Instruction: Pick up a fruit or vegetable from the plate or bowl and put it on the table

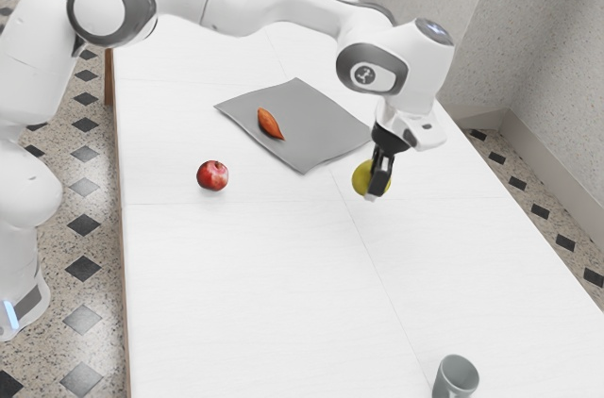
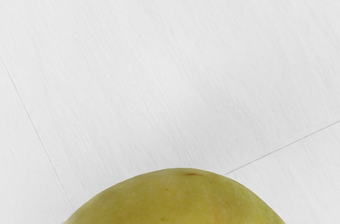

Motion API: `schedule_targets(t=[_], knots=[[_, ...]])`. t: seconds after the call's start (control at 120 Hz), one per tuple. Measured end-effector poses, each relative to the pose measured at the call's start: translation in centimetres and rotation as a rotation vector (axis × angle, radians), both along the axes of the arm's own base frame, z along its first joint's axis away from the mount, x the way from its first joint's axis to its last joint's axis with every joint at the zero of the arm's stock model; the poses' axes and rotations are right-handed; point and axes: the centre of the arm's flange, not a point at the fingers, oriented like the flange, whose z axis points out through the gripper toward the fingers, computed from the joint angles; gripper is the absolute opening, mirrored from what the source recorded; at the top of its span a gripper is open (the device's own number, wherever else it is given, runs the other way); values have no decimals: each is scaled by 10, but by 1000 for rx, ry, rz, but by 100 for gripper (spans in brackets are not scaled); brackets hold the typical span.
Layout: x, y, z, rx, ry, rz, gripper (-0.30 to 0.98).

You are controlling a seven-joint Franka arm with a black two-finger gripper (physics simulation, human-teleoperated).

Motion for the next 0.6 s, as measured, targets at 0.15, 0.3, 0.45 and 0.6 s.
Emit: schedule_targets(t=[0.15,0.3,0.45,0.6], knots=[[1,0,-3,-9,-4,46,55],[2,2,-3,-13,-8,86,64],[-11,50,60,117,-106,207,67],[-48,90,147,198,-194,365,68]])
